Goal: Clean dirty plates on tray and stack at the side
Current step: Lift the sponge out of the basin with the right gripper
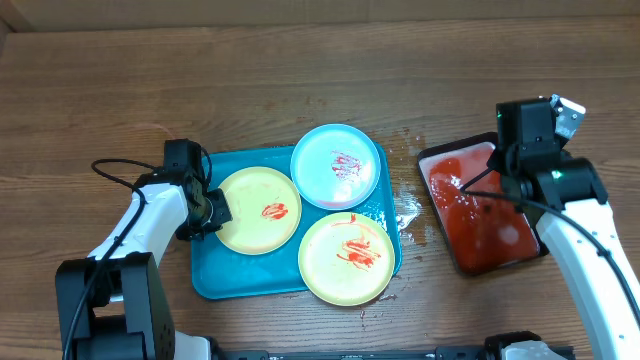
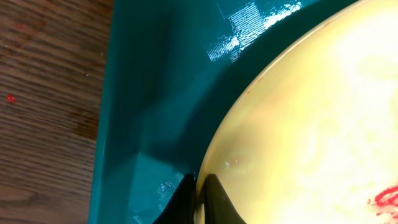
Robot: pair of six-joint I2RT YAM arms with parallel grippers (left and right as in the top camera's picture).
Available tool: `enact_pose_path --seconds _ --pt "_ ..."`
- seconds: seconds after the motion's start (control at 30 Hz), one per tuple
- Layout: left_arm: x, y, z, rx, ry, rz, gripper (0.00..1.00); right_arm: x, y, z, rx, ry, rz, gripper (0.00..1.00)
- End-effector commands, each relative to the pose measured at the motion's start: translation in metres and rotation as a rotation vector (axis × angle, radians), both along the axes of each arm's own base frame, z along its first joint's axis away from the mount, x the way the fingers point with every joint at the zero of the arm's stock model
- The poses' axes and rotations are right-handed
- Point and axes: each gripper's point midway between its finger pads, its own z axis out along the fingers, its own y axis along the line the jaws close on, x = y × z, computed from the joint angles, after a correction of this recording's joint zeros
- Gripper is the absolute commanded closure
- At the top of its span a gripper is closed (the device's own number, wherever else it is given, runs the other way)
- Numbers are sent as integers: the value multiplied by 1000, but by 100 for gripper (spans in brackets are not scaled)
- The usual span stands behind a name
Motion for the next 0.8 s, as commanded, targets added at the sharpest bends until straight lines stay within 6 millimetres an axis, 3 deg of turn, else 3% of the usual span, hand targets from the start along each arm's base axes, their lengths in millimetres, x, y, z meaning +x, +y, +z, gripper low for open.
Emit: enact_pose_path --seconds 0.0,0.2,0.3,0.77 --pt "-2 7 -5 34 12 17 95 -6 -15 44 -167 -108 -67 96" --pt "-1 7 -5 34 9 17 95 -10 -13 80 -433 -139 -60 96" --pt "0 7 -5 34 6 18 95 -10 -6 89 -489 -152 -46 96" --pt "-1 7 -5 34 7 17 96 -9 0 88 -477 -159 -32 96"
